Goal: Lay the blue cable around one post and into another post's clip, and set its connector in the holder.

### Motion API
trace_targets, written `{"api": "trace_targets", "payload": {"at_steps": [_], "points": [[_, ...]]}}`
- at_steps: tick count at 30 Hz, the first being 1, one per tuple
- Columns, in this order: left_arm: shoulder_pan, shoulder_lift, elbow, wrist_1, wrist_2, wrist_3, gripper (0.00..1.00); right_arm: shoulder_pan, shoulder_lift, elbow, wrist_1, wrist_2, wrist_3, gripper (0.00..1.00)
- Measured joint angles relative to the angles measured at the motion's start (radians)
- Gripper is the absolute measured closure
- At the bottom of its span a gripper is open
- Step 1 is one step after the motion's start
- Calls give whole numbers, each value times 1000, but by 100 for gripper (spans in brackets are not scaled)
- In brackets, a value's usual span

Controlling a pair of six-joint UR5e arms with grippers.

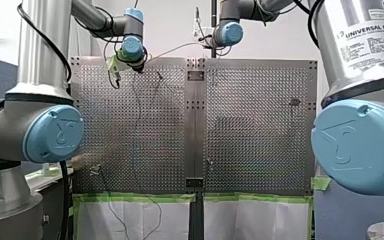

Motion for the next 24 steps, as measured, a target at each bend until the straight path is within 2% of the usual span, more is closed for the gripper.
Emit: {"api": "trace_targets", "payload": {"at_steps": [6, 9, 13, 16, 20, 24], "points": [[6, -54, 61, -47, 35, -2, 0, -20, 25, -58, -6, -2, -2, 100], [13, -80, 89, -51, 37, -4, 0, -29, 31, -89, -5, -3, -6, 100], [27, -95, 124, -44, 37, -12, 0, -38, 36, -105, 4, -3, -14, 100], [37, -102, 152, -43, 35, -22, 0, -43, 40, -107, 20, 0, -24, 100], [42, -113, 189, -44, 32, -27, 0, -46, 60, -107, 58, 8, -46, 100], [43, -116, 190, -35, 30, -27, 0, -48, 85, -107, 100, 22, -69, 100]]}}
